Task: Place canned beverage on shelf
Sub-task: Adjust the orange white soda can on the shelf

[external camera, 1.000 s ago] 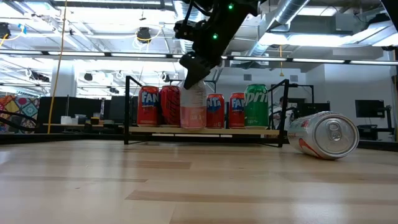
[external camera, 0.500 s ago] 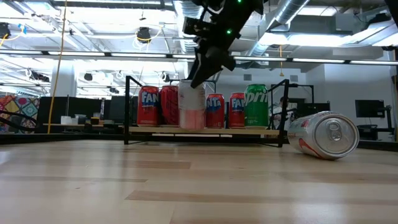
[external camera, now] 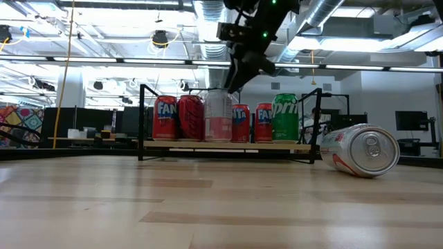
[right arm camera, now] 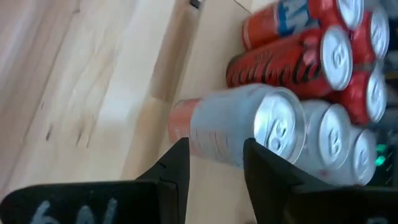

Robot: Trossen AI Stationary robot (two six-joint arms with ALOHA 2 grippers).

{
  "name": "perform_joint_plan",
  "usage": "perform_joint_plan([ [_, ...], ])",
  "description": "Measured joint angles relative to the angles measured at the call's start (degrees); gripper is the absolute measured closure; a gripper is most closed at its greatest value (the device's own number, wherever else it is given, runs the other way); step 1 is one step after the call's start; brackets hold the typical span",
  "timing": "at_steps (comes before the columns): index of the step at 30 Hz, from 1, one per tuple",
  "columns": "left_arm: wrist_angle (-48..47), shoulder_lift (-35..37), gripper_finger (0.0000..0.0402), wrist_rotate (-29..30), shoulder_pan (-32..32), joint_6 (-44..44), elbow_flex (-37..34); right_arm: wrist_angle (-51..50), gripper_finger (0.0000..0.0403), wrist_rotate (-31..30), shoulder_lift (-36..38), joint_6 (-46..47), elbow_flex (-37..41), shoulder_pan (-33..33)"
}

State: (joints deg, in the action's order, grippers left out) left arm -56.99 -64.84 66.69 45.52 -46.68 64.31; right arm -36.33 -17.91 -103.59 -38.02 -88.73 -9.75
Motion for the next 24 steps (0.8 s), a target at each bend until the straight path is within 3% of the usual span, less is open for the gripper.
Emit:
perform_joint_plan([
  [7,0.18,-0.09,0.0077,0.35,0.0,-0.7,0.0,-7.79,0.0261,1.45,0.16,14.81,0.01,-0.06],
  [17,0.36,-1.95,0.0077,2.96,-0.06,-2.56,0.0,-10.07,0.0258,5.53,1.16,23.19,-0.02,-5.69],
  [20,0.38,-3.53,0.0077,3.11,-0.59,-2.43,0.0,-6.12,0.0239,7.93,1.16,24.4,-0.02,-6.0],
  [24,0.39,-5.05,0.0077,2.99,-0.95,-2.29,-0.02,-2.72,0.0172,9.07,1.16,24.15,-0.04,-5.98],
])
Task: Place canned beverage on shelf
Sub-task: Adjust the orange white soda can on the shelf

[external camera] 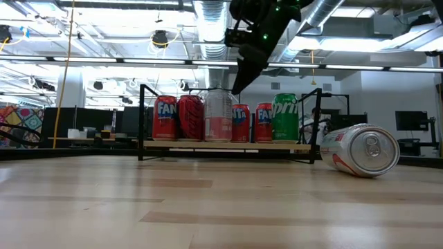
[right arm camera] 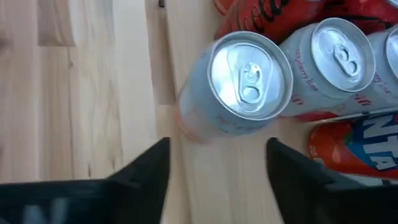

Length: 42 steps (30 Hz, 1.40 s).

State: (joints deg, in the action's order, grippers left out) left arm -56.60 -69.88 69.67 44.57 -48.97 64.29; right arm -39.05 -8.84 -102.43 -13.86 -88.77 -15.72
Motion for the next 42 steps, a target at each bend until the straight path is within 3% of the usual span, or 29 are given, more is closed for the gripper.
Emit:
perform_joint_plan([
  [7,0.02,-0.53,0.0077,-1.82,0.03,0.04,0.0,3.39,0.0035,-0.04,0.0,0.37,0.0,-0.02],
  [11,0.04,-0.53,0.0077,-1.48,0.01,0.04,0.0,6.62,0.0007,-0.02,0.0,0.44,0.0,-0.02],
  [29,0.64,-0.48,0.0077,-1.88,-0.02,-0.17,0.0,10.47,0.0032,-2.0,-6.17,9.11,0.1,-0.13],
  [33,0.64,-0.48,0.0077,-1.82,-0.02,-0.25,0.0,10.83,0.0074,-4.15,-6.05,11.08,-0.09,0.46],
  [39,0.62,-0.5,0.0077,-1.34,-0.02,-1.27,0.0,10.9,0.018,-6.15,-6.05,11.9,-0.09,2.42],
  [42,0.62,-0.51,0.0077,1.42,-0.02,-2.1,0.0,11.08,0.0184,-6.42,-6.05,12.78,-0.09,3.58],
])
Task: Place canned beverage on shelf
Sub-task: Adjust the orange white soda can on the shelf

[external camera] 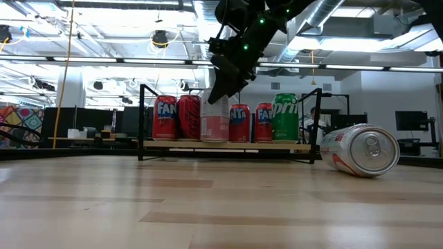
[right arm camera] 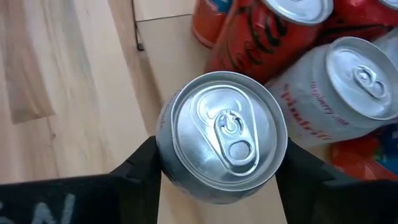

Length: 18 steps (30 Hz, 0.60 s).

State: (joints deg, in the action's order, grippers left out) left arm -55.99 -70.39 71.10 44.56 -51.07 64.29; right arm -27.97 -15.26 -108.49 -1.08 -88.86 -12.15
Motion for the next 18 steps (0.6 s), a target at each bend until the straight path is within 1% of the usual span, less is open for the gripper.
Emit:
perform_joint_plan([
  [3,0.0,0.0,0.0077,3.08,0.0,-0.77,0.0,0.42,0.0184,-1.39,0.0,0.96,0.1,1.57],
  [4,0.0,0.02,0.0077,3.31,0.0,-0.81,0.0,0.35,0.0184,-1.86,0.0,1.32,0.11,2.22],
  [9,-0.04,0.0,0.0077,2.48,-0.04,-5.72,0.0,-0.67,0.0184,-2.74,0.81,1.9,0.15,6.57],
  [12,-0.25,0.02,0.0077,-0.74,-0.04,-4.68,0.0,-0.91,0.0184,-2.7,1.99,-0.47,0.15,9.94],
  [13,-0.35,0.02,0.0077,-2.52,-0.04,-3.34,0.0,-0.54,0.0184,-2.16,2.35,-1.87,0.15,11.25],
  [15,-0.28,0.02,0.0077,-5.74,-0.04,-0.89,0.0,-0.35,0.0184,1.0,3.72,-4.9,0.15,13.62],
  [18,0.06,0.05,0.0077,-7.68,-0.15,2.45,0.0,1.38,0.0184,6.0,5.39,-7.93,0.15,17.59],
])
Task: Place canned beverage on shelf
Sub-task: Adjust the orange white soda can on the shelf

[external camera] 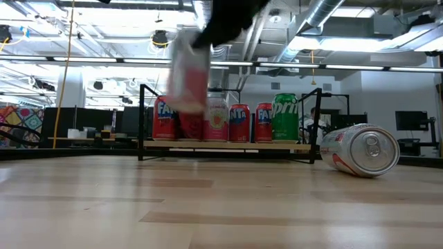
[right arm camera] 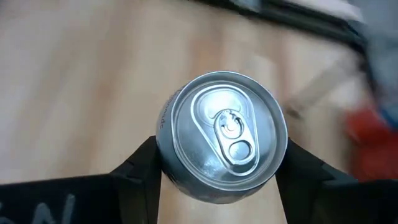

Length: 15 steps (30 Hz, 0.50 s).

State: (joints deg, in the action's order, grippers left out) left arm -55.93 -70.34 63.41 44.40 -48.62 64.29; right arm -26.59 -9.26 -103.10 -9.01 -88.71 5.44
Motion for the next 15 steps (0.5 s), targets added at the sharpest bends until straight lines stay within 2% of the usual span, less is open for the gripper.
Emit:
perform_joint_plan([
  [2,0.29,0.04,0.0077,0.42,0.0,1.98,0.0,-0.37,0.0184,3.33,1.33,-1.4,0.0,2.75],
  [4,0.84,0.5,0.0077,-0.03,-0.01,4.47,0.0,-0.22,0.0184,3.83,2.78,-2.03,0.0,5.47],
  [8,9.45,1.29,0.0077,-5.94,-0.9,14.56,-0.1,0.02,0.0184,4.2,5.09,-1.11,-0.03,10.19],
  [11,23.92,1.88,0.0077,-16.18,-2.62,27.35,-2.37,1.0,0.0184,1.98,5.48,-0.11,-0.04,13.52],
  [15,45.63,2.59,0.0077,-36.15,-7.39,40.39,-8.53,2.41,0.0184,-1.92,5.48,0.43,-0.04,16.81],
])
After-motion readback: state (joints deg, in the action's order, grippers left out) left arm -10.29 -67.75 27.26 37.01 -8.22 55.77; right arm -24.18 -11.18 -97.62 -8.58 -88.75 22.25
